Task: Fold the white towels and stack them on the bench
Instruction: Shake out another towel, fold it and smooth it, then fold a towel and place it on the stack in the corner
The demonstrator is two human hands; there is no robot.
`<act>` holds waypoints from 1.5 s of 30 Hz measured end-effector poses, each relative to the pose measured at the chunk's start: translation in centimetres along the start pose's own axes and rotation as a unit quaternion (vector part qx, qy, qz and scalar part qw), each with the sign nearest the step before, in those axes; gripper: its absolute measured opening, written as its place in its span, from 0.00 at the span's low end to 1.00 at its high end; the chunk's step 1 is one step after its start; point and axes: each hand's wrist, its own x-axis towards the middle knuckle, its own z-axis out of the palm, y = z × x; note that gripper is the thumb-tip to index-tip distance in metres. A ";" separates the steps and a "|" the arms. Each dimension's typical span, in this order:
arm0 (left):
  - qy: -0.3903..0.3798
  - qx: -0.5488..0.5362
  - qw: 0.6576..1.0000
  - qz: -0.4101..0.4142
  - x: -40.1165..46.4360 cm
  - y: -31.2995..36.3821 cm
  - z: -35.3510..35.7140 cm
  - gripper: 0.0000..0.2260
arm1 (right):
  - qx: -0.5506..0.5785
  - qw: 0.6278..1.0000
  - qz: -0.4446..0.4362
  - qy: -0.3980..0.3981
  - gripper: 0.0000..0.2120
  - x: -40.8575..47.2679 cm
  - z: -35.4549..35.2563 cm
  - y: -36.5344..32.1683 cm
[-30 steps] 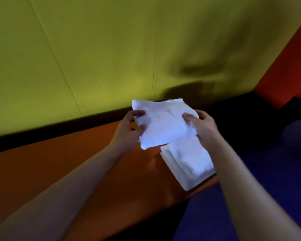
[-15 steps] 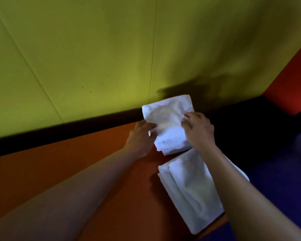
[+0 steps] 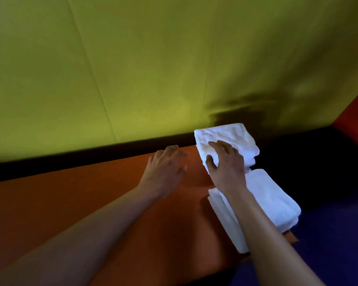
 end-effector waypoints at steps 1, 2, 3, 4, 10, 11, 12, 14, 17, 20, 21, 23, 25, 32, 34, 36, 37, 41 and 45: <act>0.005 0.004 1.000 -0.007 -1.3 -0.6 -1.1 0.21 | 0.003 1.000 -0.008 -0.003 0.22 -0.9 -0.1 -1.5; 0.009 0.008 1.000 -0.013 -2.6 -1.1 -2.2 0.20 | 0.007 1.000 -0.013 -0.006 0.22 -1.8 -0.2 -3.0; 0.011 0.014 1.000 -0.020 -4.0 -1.6 -3.3 0.20 | 0.010 1.000 -0.017 -0.008 0.22 -2.7 -0.3 -4.6; 0.016 0.025 0.999 -0.024 -5.4 -2.2 -4.4 0.20 | 0.013 1.000 -0.022 -0.012 0.21 -3.5 -0.4 -6.1; 0.063 0.081 0.993 -0.053 -14.2 -5.8 -9.8 0.20 | 0.041 0.996 -0.070 -0.024 0.22 -8.4 -1.2 -14.7; 0.071 0.090 0.992 -0.061 -15.6 -6.4 -10.6 0.20 | 0.045 0.996 -0.078 -0.030 0.23 -9.1 -1.3 -16.0; 0.079 0.097 0.990 -0.071 -17.1 -7.2 -11.4 0.20 | 0.047 0.994 -0.087 -0.037 0.23 -9.8 -1.4 -17.3; 0.096 0.107 0.985 -0.093 -20.0 -8.8 -12.9 0.19 | 0.052 0.991 -0.110 -0.050 0.23 -11.1 -1.4 -19.9; 0.115 0.112 0.978 -0.133 -24.3 -11.3 -15.2 0.21 | 0.064 0.984 -0.146 -0.076 0.22 -13.0 -1.3 -24.2; 0.135 0.121 0.970 -0.166 -28.2 -14.0 -17.3 0.21 | 0.083 0.976 -0.177 -0.098 0.23 -14.5 -0.5 -28.9; 0.143 0.124 0.966 -0.177 -29.5 -14.9 -17.9 0.20 | 0.089 0.972 -0.185 -0.111 0.23 -15.0 -0.2 -30.5; 0.161 0.127 0.958 -0.199 -31.9 -16.7 -19.0 0.19 | 0.100 0.965 -0.202 -0.138 0.23 -15.8 0.6 -33.8; 0.173 0.128 0.951 -0.222 -34.2 -18.5 -20.0 0.19 | 0.110 0.956 -0.223 -0.158 0.23 -16.8 1.5 -36.8; 0.203 0.130 0.923 -0.299 -42.5 -25.5 -22.4 0.19 | 0.129 0.920 -0.302 -0.212 0.22 -20.7 5.5 -46.8; 0.207 0.128 0.915 -0.323 -44.7 -27.6 -22.8 0.19 | 0.140 0.911 -0.317 -0.222 0.22 -21.9 6.9 -49.5; 0.210 0.128 0.907 -0.342 -46.5 -29.6 -23.1 0.19 | 0.145 0.904 -0.329 -0.232 0.22 -23.0 8.3 -52.0; 0.211 0.127 0.903 -0.352 -47.5 -30.8 -23.3 0.19 | 0.146 0.900 -0.335 -0.239 0.22 -23.6 9.1 -53.4; 0.213 0.121 0.888 -0.388 -50.7 -35.4 -23.7 0.20 | 0.144 0.882 -0.359 -0.271 0.22 -25.6 12.4 -58.2; 0.207 0.126 0.876 -0.418 -53.3 -40.7 -23.2 0.19 | 0.139 0.864 -0.378 -0.303 0.21 -27.2 16.7 -62.4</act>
